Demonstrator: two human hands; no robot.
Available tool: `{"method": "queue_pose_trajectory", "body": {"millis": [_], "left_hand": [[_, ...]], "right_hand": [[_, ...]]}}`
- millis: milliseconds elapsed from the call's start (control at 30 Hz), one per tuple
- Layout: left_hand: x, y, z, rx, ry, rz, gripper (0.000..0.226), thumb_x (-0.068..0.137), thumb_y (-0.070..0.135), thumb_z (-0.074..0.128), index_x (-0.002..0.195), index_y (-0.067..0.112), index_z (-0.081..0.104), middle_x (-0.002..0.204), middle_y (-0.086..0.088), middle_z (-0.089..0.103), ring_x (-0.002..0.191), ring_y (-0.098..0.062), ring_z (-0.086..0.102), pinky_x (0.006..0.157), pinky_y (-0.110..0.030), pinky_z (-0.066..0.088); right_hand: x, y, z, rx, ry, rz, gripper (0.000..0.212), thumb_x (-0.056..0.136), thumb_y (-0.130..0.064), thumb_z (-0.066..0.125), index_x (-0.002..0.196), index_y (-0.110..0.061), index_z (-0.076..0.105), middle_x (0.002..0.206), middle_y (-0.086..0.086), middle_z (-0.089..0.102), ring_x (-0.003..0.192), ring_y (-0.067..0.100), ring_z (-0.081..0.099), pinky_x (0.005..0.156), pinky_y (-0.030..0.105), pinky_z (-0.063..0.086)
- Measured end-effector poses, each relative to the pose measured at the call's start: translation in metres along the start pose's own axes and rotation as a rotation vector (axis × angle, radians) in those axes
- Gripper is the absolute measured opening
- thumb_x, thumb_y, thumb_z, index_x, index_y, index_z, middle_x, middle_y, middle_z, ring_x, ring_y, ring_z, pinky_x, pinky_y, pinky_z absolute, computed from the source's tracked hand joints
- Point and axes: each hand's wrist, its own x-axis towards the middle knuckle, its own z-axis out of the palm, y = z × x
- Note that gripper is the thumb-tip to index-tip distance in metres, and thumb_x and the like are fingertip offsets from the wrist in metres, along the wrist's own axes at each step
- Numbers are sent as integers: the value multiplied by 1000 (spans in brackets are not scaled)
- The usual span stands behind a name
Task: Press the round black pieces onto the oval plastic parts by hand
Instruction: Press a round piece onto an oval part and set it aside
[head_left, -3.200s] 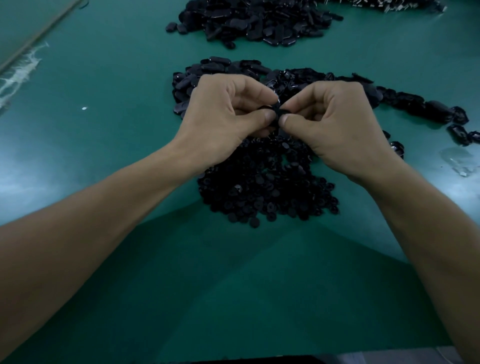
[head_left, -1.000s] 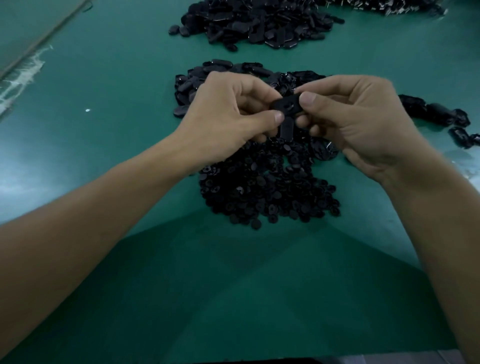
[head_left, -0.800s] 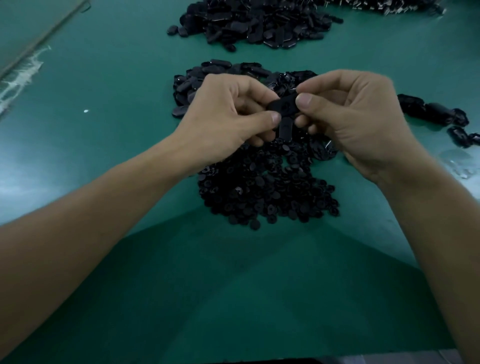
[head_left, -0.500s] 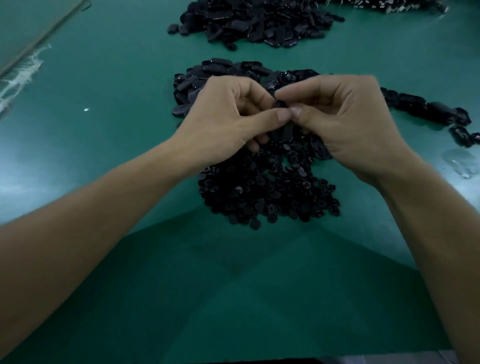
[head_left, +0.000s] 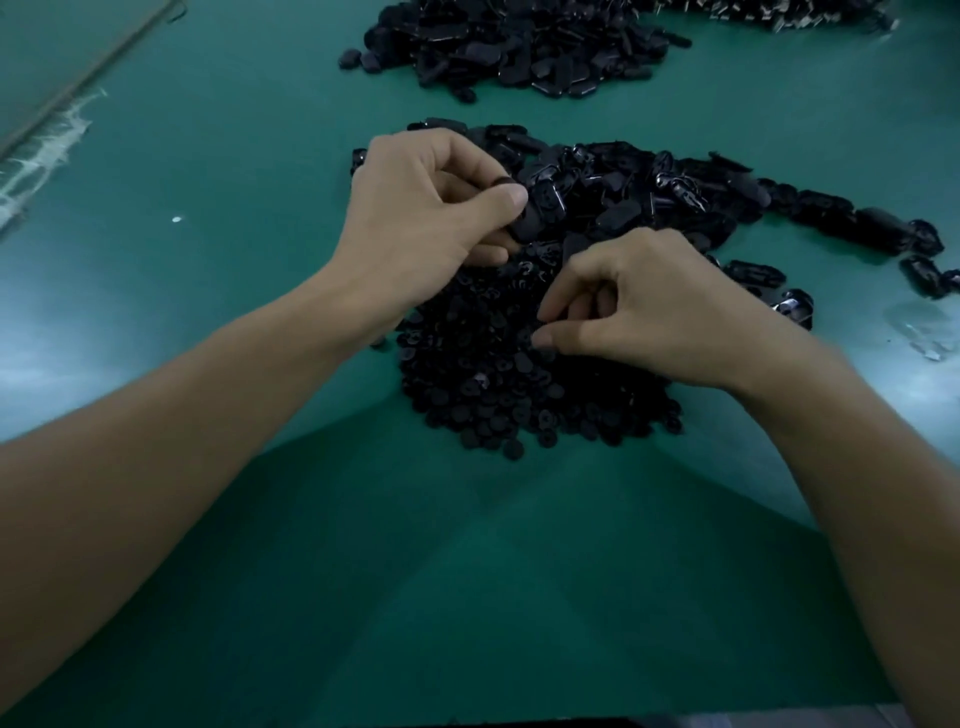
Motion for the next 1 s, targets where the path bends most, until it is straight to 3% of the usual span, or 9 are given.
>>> {"method": "queue_pose_trajectory", "body": {"millis": [100,333,600,800,1000], "left_hand": [[1,0,0,7,-13,2,13,87,7,76,97,11,68,68,-3,75,66,-21,75,61,-26,60],[1,-2,1,27,-22,28,6,88,13,76,90,17,73,78,-1,77,72,-17,76,63,-24,59],[-1,-1,3,-71,-24,-35,4,92,9,72,91,12,72,81,-7,78,74,-24,77,65,-28,61],[-1,-1,2,-34,-18,-44,3,92,10,71,92,13,71,80,-8,77,71,-21,76,62,-26,60],[0,-4,3,-7,-4,-49,13,92,13,72,105,13,70,77,-1,77,74,-17,75,63,-24,58]], "right_hand": [[0,-2,3,11,-19,7,8,82,-25,82,85,-21,76,70,-12,67,56,-11,57,54,4,40],[-1,-2,3,11,40,-8,6,87,-17,74,83,-21,76,60,-26,61,64,-12,58,63,3,41],[-2,-1,-3,35,74,-4,14,97,-16,62,92,-29,65,79,-12,71,76,-5,64,68,11,48],[-3,-3,-6,28,57,-44,18,95,-23,68,113,-26,69,77,-14,72,75,-5,64,67,4,40],[-5,-5,-10,86,33,-74,16,95,-19,68,109,-22,73,78,-12,73,77,-3,69,75,17,54]]}}
